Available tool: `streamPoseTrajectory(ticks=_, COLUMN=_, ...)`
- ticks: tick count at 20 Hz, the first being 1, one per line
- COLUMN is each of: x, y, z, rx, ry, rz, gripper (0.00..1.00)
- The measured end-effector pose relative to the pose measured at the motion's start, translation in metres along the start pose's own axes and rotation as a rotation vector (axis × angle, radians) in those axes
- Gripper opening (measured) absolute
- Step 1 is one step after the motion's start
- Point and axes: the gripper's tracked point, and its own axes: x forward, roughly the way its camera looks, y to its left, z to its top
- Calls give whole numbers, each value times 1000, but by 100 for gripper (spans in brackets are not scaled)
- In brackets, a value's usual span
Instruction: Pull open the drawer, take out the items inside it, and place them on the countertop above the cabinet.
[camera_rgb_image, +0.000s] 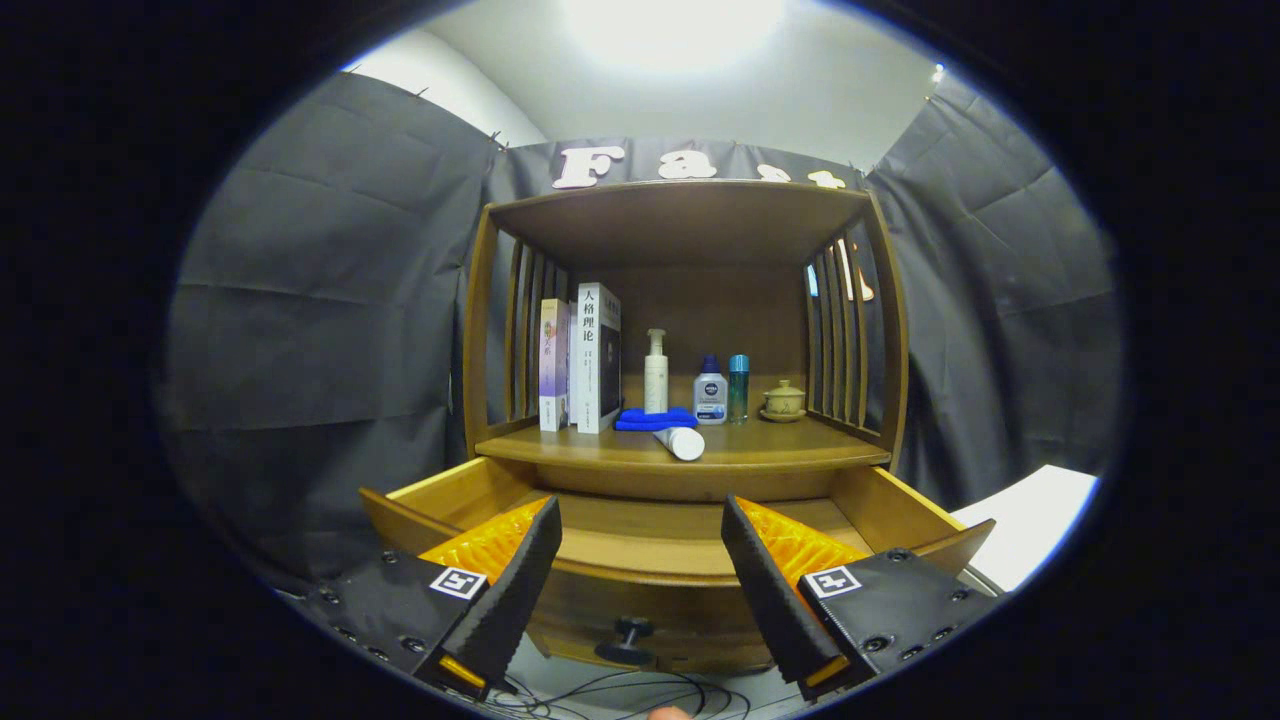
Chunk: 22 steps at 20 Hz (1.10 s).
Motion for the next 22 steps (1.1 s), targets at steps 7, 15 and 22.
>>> streamPoseTrajectory(ticks=7, x=-33, y=11, z=-45, rx=-57, ry=30, rz=31, gripper=99)
streamPoseTrajectory(ticks=15, x=-20, y=5, z=-105, rx=-49, ry=174, rz=0, gripper=100)
streamPoseTrajectory(ticks=22, x=6, y=-9, z=-118, rx=-12, ry=231, rz=-48, gripper=100)
